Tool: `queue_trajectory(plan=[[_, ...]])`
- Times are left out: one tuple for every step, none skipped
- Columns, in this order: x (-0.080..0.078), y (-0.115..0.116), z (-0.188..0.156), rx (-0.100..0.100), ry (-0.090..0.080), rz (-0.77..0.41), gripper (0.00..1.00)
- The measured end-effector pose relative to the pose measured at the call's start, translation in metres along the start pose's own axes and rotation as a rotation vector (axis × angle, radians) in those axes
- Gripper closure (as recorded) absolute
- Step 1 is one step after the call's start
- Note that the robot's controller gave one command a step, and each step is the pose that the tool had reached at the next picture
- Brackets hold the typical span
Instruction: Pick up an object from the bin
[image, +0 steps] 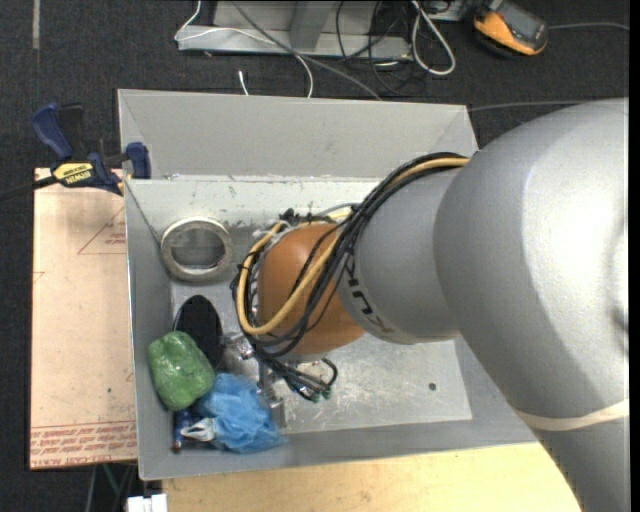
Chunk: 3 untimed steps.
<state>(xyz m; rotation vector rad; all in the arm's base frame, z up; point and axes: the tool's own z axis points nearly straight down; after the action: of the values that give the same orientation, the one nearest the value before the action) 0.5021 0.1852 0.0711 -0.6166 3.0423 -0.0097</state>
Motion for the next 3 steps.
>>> queue_trajectory(plan=[[0.014, -0.009, 0.000, -0.008, -0.013, -0.351, 1.00], [0.014, -0.009, 0.000, -0.008, -0.013, -0.351, 1.00], [0.017, -0.010, -0.014, -0.010, -0.008, -0.363, 1.00]])
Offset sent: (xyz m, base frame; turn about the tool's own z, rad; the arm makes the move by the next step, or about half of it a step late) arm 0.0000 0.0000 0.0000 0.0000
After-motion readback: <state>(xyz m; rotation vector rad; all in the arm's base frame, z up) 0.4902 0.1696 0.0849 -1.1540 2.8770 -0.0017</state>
